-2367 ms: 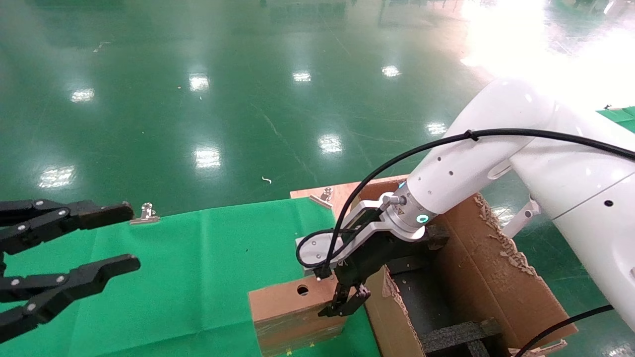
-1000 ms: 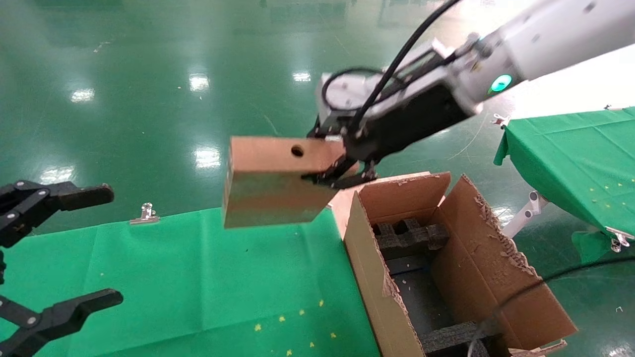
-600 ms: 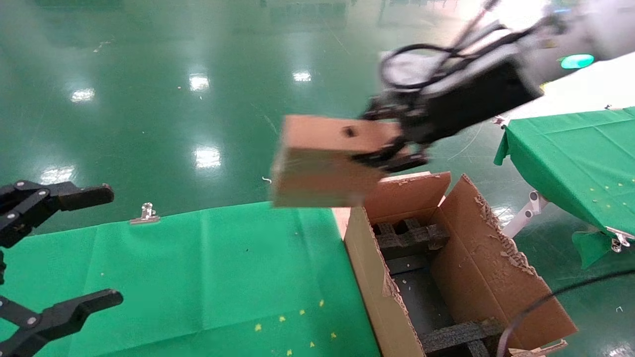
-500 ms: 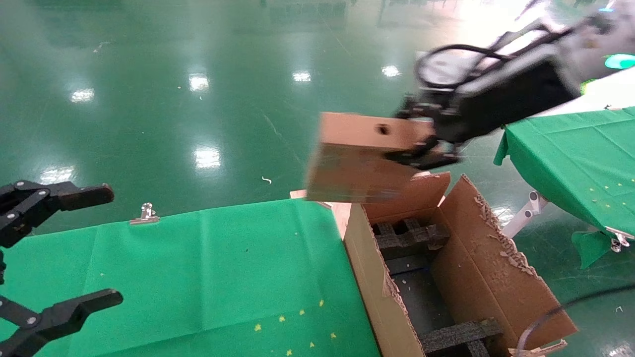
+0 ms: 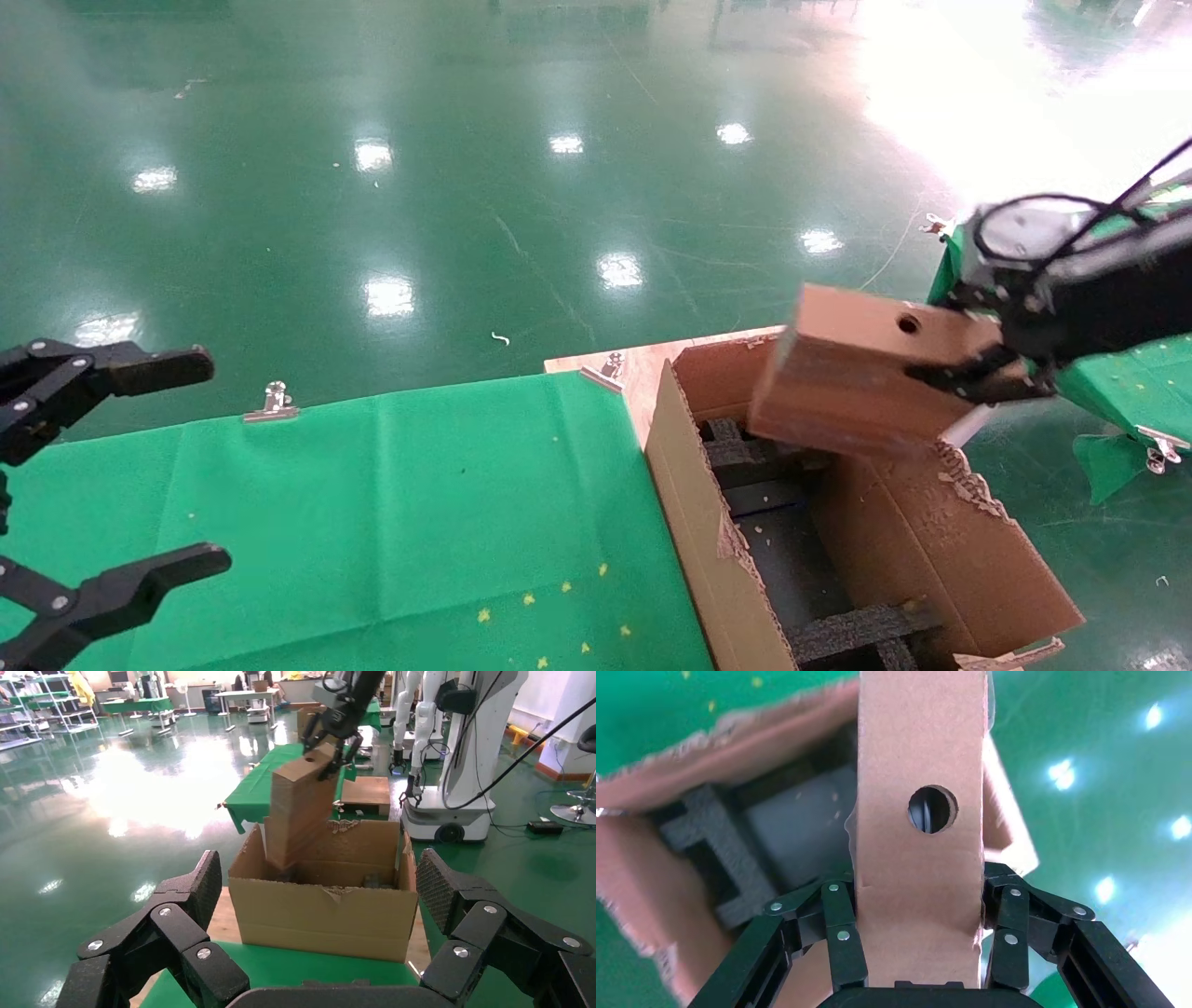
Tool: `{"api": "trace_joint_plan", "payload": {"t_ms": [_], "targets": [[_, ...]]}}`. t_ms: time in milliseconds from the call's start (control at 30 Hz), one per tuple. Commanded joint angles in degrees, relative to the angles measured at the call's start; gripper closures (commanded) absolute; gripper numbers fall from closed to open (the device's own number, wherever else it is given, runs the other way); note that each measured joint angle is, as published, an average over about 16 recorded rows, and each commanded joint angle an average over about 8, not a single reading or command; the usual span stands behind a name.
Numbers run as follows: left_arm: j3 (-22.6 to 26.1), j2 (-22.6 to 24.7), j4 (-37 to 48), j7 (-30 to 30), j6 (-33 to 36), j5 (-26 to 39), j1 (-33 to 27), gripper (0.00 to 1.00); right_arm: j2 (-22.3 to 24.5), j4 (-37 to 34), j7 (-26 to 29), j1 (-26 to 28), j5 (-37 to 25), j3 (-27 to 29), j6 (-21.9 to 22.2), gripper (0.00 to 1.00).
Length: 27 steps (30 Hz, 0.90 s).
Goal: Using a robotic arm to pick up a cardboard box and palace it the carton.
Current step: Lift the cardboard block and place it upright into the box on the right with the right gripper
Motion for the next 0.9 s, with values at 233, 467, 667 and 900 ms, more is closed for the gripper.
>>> {"api": "trace_joint_plan", "payload": {"t_ms": [233, 467, 667, 900], "targets": [[0.0, -0.01, 0.01, 0.0, -0.02, -0.02, 0.01, 0.0, 3.86, 2.78, 2.21, -0.29, 0.03, -2.59, 0.67, 1.0], [0.0, -0.01, 0.01, 0.0, -0.02, -0.02, 0.01, 0.0, 3.72, 2.78, 2.23, -0.41, 0.11, -2.56, 0.77, 1.0], [0.0, -0.01, 0.01, 0.0, -0.02, -0.02, 0.01, 0.0, 3.61, 2.11, 3.14, -0.82, 0.21, -2.53, 1.32, 1.0], [0.0, -0.01, 0.02, 0.0, -0.02, -0.03, 0.01, 0.0, 4.84, 1.28, 12.78, -3.57, -0.52, -3.81, 5.2, 1.0]]}}
